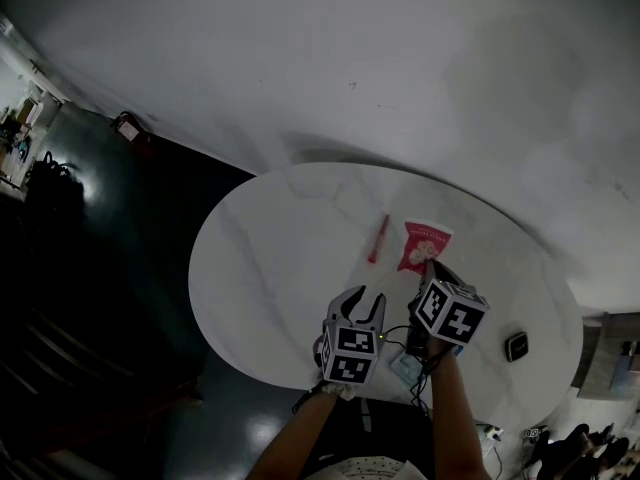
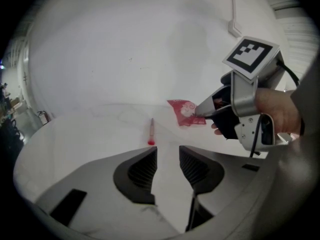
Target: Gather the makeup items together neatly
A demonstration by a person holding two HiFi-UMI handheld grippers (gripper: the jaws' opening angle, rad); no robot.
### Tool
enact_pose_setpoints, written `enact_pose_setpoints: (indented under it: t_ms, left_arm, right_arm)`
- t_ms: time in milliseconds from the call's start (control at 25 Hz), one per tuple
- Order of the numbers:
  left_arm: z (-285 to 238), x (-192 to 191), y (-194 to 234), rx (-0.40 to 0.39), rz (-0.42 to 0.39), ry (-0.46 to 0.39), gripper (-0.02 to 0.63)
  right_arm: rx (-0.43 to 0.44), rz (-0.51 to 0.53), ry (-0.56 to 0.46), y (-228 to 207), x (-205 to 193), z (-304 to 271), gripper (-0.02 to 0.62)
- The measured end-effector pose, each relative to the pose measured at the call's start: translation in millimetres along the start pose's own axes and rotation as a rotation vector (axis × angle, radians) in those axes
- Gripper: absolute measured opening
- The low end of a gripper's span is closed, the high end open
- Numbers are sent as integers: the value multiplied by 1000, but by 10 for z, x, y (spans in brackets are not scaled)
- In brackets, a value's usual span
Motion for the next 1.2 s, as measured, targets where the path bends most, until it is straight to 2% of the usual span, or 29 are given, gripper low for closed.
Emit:
enact_pose_setpoints:
  t_ms: [840,1200]
  left_arm:
    - [-215,-1,32,-5,22,47,176]
    - [-258,-46,23,-9,24,66,176]
  right_arm:
    - [-26,-139,112,-301,-208,-457,29]
    - [-42,-158,137,-354,-292,-526,31]
Point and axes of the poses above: the fingertips, and each gripper's own axes: z backward along the fingers, y to its left, x out of its top, the point moved 3 cm from there along z, backward along the fingers, and after that the axes turned 15 degrees about x, right-handed, at the moved point
